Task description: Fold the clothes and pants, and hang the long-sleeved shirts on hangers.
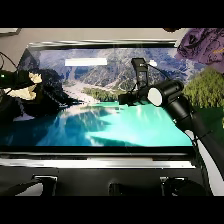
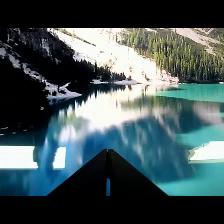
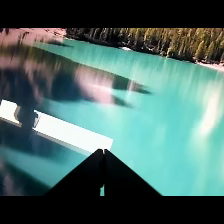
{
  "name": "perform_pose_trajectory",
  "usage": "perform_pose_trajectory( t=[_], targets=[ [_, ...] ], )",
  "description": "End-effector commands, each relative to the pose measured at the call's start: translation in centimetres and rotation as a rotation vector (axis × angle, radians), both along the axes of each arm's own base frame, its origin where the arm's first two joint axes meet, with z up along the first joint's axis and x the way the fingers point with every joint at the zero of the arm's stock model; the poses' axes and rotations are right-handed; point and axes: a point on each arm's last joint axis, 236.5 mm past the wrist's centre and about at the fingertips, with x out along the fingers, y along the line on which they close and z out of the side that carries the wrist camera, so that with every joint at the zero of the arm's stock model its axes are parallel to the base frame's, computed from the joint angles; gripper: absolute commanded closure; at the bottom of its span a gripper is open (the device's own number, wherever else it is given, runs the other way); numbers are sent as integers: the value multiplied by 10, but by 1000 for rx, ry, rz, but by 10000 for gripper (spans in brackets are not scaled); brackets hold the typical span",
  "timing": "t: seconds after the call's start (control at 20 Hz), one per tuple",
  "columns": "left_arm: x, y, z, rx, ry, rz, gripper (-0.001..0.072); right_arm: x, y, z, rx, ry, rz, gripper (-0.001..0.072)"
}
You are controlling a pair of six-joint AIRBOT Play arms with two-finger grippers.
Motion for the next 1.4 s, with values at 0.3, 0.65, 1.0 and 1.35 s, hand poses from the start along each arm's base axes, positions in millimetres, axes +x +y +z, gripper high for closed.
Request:
perform_pose_trajectory(
  t=[0.3,0.65,1.0,1.35],
  targets=[
    [1,0,1,-1,-7,2,688,0,1,0,2,0,1,683],
    [43,116,-24,160,-49,447,-13,3,3,3,13,-19,0,683],
    [120,262,-158,103,-123,743,-13,4,2,3,10,-20,0,681],
    [155,291,-267,5,-131,821,-13,6,-3,3,-14,-32,-2,511]
  ],
)
